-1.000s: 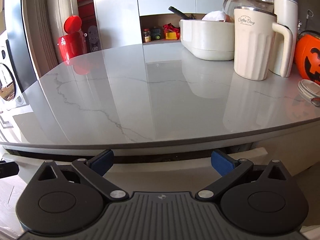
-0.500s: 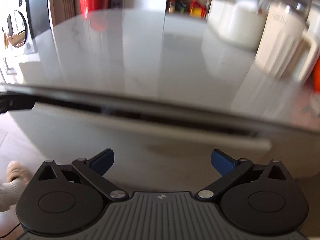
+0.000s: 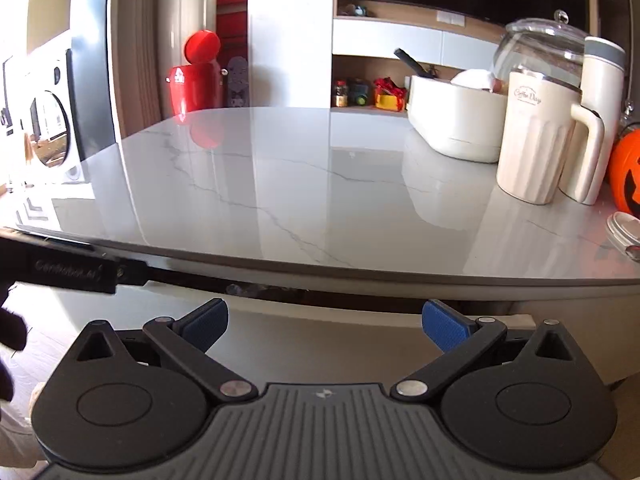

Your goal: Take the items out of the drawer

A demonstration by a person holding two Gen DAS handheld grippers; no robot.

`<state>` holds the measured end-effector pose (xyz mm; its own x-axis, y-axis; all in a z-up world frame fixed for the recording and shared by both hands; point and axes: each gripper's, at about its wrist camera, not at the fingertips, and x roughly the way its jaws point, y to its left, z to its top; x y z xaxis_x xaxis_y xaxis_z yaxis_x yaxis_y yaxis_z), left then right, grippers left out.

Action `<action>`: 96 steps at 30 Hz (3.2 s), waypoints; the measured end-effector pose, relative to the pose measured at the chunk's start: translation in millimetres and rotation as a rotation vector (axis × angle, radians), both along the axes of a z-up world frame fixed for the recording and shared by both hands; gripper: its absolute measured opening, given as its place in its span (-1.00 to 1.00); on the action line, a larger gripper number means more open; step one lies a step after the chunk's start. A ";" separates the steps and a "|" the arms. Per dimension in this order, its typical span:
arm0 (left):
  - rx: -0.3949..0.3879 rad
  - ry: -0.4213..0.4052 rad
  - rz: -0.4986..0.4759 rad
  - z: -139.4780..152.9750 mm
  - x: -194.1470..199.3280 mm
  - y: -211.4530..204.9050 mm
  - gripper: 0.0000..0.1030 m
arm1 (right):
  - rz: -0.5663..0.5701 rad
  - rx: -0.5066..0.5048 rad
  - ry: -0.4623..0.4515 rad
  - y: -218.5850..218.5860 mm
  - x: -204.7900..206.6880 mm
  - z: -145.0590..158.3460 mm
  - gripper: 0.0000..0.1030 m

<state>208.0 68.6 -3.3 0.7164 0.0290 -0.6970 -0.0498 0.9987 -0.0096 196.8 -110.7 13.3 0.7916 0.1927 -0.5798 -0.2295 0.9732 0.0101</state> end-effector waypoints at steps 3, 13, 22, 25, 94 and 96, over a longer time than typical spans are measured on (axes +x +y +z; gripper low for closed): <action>-0.006 0.015 -0.006 1.0 1.2 0.9 0.49 | -0.044 0.029 0.024 -1.6 4.0 1.6 1.00; -0.041 0.008 -0.001 3.4 -6.7 5.7 0.30 | -0.057 -0.008 0.139 -6.5 34.2 -15.2 1.00; -0.122 0.150 0.014 -9.2 18.0 16.5 -0.08 | -0.007 -0.006 0.305 -11.0 55.1 -11.0 1.00; -0.125 0.189 -0.015 -10.3 3.8 15.7 -0.08 | -0.002 -0.006 0.315 -13.9 40.7 -10.2 1.00; -0.011 0.417 -0.547 25.6 -10.4 -17.0 -0.17 | 0.383 -0.064 0.304 -39.3 2.8 10.3 1.00; -0.137 0.331 -0.474 34.4 -22.9 1.1 -0.17 | 0.511 -0.149 0.286 -21.7 8.3 6.3 0.97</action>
